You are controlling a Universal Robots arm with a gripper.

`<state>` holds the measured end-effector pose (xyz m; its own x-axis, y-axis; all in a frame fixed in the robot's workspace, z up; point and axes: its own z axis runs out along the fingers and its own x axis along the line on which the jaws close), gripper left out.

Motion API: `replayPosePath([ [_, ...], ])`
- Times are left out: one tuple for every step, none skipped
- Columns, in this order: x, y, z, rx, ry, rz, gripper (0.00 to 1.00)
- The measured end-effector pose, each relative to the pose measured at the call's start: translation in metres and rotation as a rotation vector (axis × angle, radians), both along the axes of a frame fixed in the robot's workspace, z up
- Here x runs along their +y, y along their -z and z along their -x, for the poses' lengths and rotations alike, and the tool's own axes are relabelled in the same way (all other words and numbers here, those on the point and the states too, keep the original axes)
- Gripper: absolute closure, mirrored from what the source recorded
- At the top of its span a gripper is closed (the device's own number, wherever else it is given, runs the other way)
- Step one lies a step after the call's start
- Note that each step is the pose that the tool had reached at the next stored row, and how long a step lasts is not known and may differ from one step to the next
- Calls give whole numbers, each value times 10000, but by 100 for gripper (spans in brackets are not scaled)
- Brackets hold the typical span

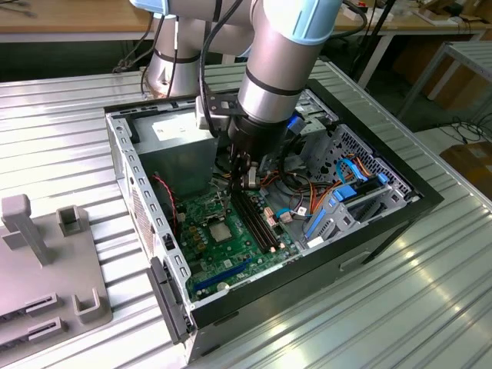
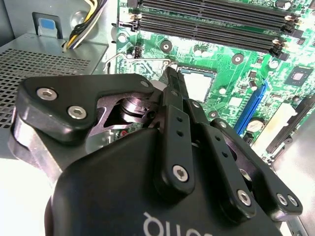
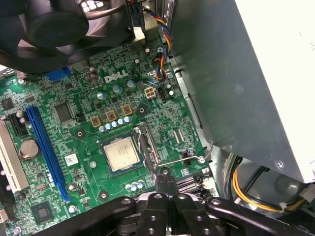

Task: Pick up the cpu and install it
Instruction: 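Close the cpu cover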

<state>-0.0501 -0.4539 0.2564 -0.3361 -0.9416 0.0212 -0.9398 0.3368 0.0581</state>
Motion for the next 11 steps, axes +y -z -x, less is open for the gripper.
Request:
replayPosePath([
  [-2,0,0,-1,0,0,89],
  [-2,0,0,-1,0,0,89],
  [-2,0,0,0,0,0,89],
  [-5,0,0,-1,0,1,89],
  [-10,0,0,0,-1,0,89],
  [-12,0,0,0,-1,0,89],
  [-17,0,0,0,0,0,89],
  [-22,0,0,-1,-1,0,89],
  [-28,0,0,-1,-1,0,89],
  [-33,0,0,0,0,0,89],
  [-38,0,0,-1,0,0,89],
])
